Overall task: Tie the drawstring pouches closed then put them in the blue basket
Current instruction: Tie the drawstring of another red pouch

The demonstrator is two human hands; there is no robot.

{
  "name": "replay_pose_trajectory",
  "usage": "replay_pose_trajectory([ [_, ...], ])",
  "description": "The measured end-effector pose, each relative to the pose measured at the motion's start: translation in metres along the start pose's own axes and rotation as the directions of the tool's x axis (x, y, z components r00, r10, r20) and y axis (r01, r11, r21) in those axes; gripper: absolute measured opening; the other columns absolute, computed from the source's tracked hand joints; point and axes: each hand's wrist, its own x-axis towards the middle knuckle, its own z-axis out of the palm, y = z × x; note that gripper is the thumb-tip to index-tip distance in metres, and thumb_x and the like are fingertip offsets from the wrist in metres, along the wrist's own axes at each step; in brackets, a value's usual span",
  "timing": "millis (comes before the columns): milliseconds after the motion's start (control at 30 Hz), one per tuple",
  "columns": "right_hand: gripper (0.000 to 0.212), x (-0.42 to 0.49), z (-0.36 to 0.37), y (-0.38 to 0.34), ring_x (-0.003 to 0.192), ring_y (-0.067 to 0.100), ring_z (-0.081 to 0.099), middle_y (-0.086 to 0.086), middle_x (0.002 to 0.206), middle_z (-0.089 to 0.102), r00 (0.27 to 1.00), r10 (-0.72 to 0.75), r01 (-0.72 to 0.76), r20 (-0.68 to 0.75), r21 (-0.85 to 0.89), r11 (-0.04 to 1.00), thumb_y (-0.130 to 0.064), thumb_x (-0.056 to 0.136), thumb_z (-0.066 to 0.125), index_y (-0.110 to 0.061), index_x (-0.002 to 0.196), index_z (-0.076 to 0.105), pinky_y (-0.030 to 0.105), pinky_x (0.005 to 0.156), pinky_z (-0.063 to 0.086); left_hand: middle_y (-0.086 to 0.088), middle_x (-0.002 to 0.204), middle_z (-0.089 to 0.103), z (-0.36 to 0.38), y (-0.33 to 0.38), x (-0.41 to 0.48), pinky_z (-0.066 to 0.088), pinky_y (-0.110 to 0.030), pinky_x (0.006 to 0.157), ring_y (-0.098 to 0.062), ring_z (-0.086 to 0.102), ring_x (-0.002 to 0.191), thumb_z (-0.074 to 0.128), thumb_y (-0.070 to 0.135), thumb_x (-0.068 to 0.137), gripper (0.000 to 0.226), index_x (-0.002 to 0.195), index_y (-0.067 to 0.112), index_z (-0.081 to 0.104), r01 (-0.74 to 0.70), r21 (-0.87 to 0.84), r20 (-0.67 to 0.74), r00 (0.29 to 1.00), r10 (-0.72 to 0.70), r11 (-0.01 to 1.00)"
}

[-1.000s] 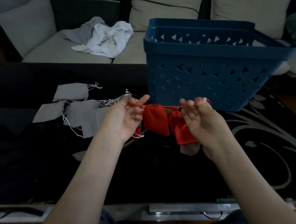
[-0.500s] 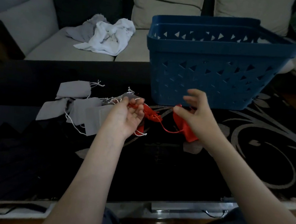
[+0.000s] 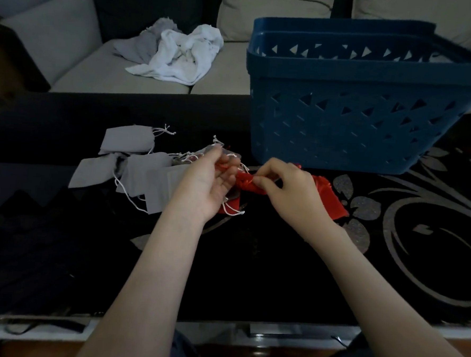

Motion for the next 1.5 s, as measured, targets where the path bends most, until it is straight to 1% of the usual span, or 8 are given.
replay_pose_trajectory([
  [133, 0.006, 0.0, -0.004, -0.007, 0.075, 0.005, 0.057, -0.006, 0.076, 0.064, 0.998, 0.067, -0.065, -0.012, 0.155, 0.986, -0.017, 0.088, 0.062, -0.015, 0.083, 0.062, 0.012, 0.068, 0.04, -0.002, 0.092, 0.064, -0.014, 0.002, -0.003, 0.046, -0.019, 0.077, -0.008, 0.06, 0.085, 0.067, 0.028, 0.087, 0.01, 0.097, 0.028, 0.068, -0.39, 0.654, 0.285, 0.921, 0.266, 0.649],
  [367, 0.013, 0.002, -0.01, -0.004, 0.067, 0.006, 0.054, -0.007, 0.068, 0.062, 0.973, 0.221, -0.231, 0.069, 0.321, 0.918, -0.021, 0.088, 0.061, -0.02, 0.075, 0.063, 0.026, 0.067, 0.043, 0.014, 0.051, 0.049, -0.018, 0.001, -0.003, 0.036, -0.013, 0.055, 0.003, 0.046, 0.051, 0.07, 0.024, 0.084, 0.009, 0.077, 0.03, 0.07, -0.497, 0.741, 0.435, 0.867, 0.241, 0.451],
  [633, 0.02, 0.003, -0.025, 0.013, 0.073, 0.012, 0.065, -0.005, 0.068, 0.071, 0.949, 0.311, -0.31, 0.043, 0.291, 0.905, -0.014, 0.088, 0.057, -0.021, 0.07, 0.061, 0.036, 0.078, 0.05, 0.01, 0.054, 0.052, -0.02, 0.001, -0.002, 0.036, -0.022, 0.055, 0.0, 0.046, 0.05, 0.066, 0.035, 0.087, 0.02, 0.07, 0.026, 0.07, -0.474, 0.827, 0.426, 0.879, 0.212, 0.301],
  [800, 0.013, 0.001, -0.04, 0.02, 0.089, 0.012, 0.06, 0.002, 0.095, 0.069, 0.979, 0.202, -0.189, -0.018, 0.281, 0.941, -0.015, 0.087, 0.064, -0.026, 0.082, 0.058, 0.028, 0.086, 0.045, 0.012, 0.069, 0.068, -0.019, 0.002, -0.003, 0.042, -0.011, 0.063, 0.004, 0.06, 0.066, 0.064, 0.037, 0.088, 0.017, 0.074, 0.029, 0.071, -0.483, 0.798, 0.429, 0.876, 0.222, 0.361],
  [933, 0.018, -0.01, -0.034, 0.01, 0.114, 0.002, 0.039, -0.017, 0.118, 0.052, 0.989, -0.129, 0.126, -0.074, -0.037, 0.991, -0.024, 0.083, 0.067, -0.033, 0.094, 0.057, 0.021, 0.096, 0.024, -0.007, 0.086, 0.067, -0.014, -0.002, -0.001, 0.043, -0.024, 0.069, -0.013, 0.063, 0.075, 0.065, 0.039, 0.086, 0.021, 0.076, 0.023, 0.072, -0.519, 0.777, 0.455, 0.854, 0.251, 0.356],
  [1067, 0.006, -0.011, -0.03, 0.015, 0.114, 0.005, 0.037, -0.011, 0.121, 0.054, 0.938, -0.335, 0.298, -0.087, -0.29, 0.909, -0.031, 0.083, 0.064, -0.03, 0.089, 0.065, 0.017, 0.097, 0.011, 0.0, 0.092, 0.051, -0.01, -0.004, -0.005, 0.039, -0.018, 0.067, -0.007, 0.055, 0.081, 0.065, 0.04, 0.086, 0.017, 0.077, 0.026, 0.07, -0.504, 0.795, 0.433, 0.861, 0.267, 0.337],
  [1333, 0.015, -0.007, -0.027, 0.022, 0.108, 0.011, 0.044, -0.008, 0.112, 0.06, 0.925, -0.378, 0.347, -0.032, -0.33, 0.878, -0.032, 0.087, 0.055, -0.028, 0.088, 0.07, 0.018, 0.096, 0.011, -0.015, 0.083, 0.065, -0.011, -0.002, -0.007, 0.04, -0.017, 0.061, -0.018, 0.061, 0.073, 0.061, 0.035, 0.09, 0.026, 0.078, 0.015, 0.072, -0.536, 0.761, 0.474, 0.844, 0.25, 0.367],
  [1500, 0.014, -0.008, -0.027, 0.017, 0.099, 0.007, 0.045, -0.015, 0.097, 0.06, 0.93, -0.365, 0.34, -0.038, -0.284, 0.897, -0.032, 0.087, 0.053, -0.026, 0.084, 0.065, 0.017, 0.094, 0.013, 0.005, 0.076, 0.059, -0.009, -0.002, -0.011, 0.041, -0.014, 0.069, 0.005, 0.054, 0.07, 0.063, 0.027, 0.089, 0.022, 0.072, 0.015, 0.07, -0.543, 0.715, 0.502, 0.837, 0.218, 0.44],
])
